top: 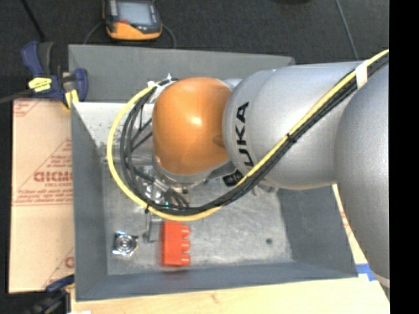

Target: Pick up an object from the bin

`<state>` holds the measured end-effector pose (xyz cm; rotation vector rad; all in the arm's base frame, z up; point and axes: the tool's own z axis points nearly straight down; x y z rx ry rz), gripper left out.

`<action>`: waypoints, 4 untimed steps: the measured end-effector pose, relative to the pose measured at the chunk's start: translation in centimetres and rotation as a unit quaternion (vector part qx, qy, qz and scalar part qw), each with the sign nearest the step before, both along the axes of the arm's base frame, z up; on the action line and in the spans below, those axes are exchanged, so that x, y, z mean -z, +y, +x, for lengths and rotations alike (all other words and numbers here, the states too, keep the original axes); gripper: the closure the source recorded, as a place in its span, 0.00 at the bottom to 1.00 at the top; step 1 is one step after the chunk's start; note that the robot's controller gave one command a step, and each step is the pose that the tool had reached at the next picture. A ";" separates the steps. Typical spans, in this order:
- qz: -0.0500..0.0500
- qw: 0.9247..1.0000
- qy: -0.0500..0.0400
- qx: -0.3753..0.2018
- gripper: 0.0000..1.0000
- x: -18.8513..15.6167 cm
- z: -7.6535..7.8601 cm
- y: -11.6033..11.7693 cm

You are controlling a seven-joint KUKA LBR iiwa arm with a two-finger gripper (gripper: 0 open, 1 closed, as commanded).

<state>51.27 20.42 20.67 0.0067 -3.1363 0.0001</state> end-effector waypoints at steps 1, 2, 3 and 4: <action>-0.001 0.999 0.001 -0.048 0.00 11.6 -2.3 -5.4; 0.001 0.999 -0.003 -0.047 1.00 11.2 -2.1 -5.1; 0.001 0.999 -0.003 -0.047 0.00 11.2 -2.1 -5.1; 0.000 0.987 -0.004 -0.162 0.00 13.5 1.5 -12.4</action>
Offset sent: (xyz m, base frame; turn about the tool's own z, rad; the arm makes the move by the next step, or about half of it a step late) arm -0.0220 -0.0510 -0.1119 -0.0983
